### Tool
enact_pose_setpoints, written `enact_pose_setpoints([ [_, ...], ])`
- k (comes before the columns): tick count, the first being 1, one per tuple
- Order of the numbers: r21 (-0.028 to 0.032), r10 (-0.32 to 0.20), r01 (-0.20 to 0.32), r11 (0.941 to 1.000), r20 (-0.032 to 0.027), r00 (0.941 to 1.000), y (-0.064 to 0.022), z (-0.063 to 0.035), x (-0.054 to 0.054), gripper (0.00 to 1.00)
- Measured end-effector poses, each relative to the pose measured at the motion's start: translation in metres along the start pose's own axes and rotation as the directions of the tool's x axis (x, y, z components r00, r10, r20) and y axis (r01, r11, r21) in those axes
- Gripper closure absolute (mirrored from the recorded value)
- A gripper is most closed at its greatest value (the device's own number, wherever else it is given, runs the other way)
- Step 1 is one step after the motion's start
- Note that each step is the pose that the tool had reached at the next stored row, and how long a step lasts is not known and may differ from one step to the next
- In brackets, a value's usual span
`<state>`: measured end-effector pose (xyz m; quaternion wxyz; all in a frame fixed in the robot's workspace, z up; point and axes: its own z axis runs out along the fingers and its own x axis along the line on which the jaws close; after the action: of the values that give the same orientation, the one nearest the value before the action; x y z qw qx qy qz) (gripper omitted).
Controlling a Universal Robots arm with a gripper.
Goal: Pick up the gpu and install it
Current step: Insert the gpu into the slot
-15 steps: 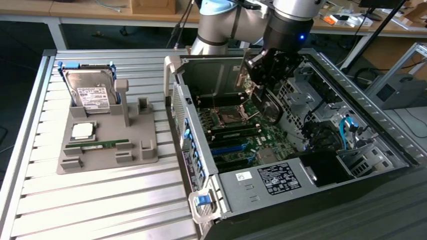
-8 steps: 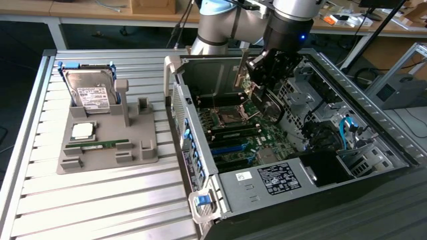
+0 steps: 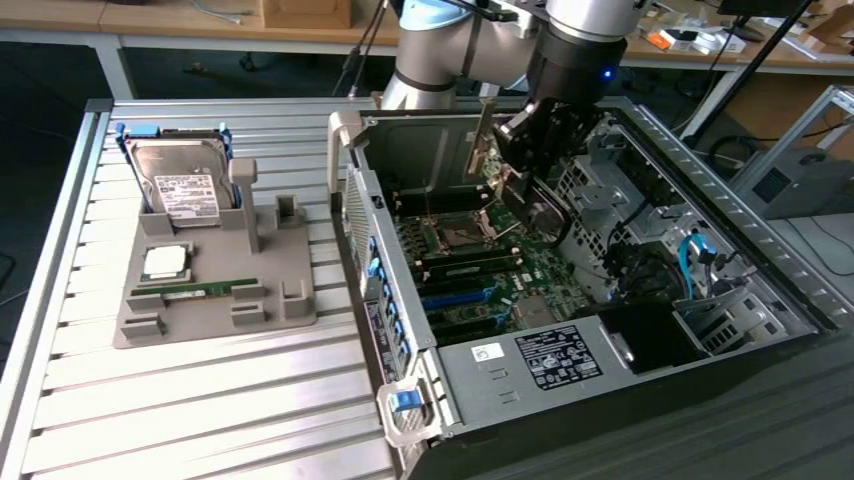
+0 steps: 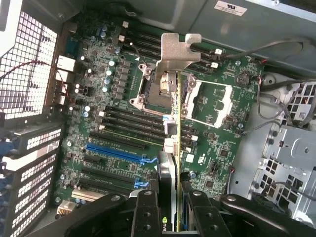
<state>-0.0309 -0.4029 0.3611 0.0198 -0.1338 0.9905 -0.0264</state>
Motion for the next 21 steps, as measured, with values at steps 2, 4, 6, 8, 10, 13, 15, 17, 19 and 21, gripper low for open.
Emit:
enact_pose_setpoints([
  [2,-0.0005,-0.019,0.019,0.9998,0.0011,0.9998,0.0,0.0,0.0,0.73],
  [4,-0.0009,-0.03,0.03,0.9996,0.0017,0.9996,0.0,0.0001,0.0,0.73],
  [6,-0.0012,-0.041,0.041,0.9992,0.0024,0.9992,0.0,0.0001,0.0,0.73],
  [8,-0.0015,-0.051,0.051,0.9987,0.003,0.9987,0.0,0.0001,0.0,0.73],
  [10,-0.0019,-0.063,0.063,0.998,0.0036,0.998,0.0,0.0002,0.0,0.73],
  [13,-0.0024,-0.082,0.082,0.9966,0.0048,0.9966,0.0,0.0002,0.0,0.73],
  [15,-0.0027,-0.093,0.093,0.9957,0.0055,0.9957,0.0,0.0003,0.0,0.73],
  [17,-0.0029,-0.102,0.102,0.9948,0.006,0.9948,0.0,0.0003,0.0,0.73],
  [19,-0.0033,-0.116,0.116,0.9933,0.0068,0.9932,0.0,0.0004,0.0,0.73],
  [21,-0.0036,-0.126,0.126,0.992,0.0075,0.9919,0.0,0.0004,0.0,0.73],
])
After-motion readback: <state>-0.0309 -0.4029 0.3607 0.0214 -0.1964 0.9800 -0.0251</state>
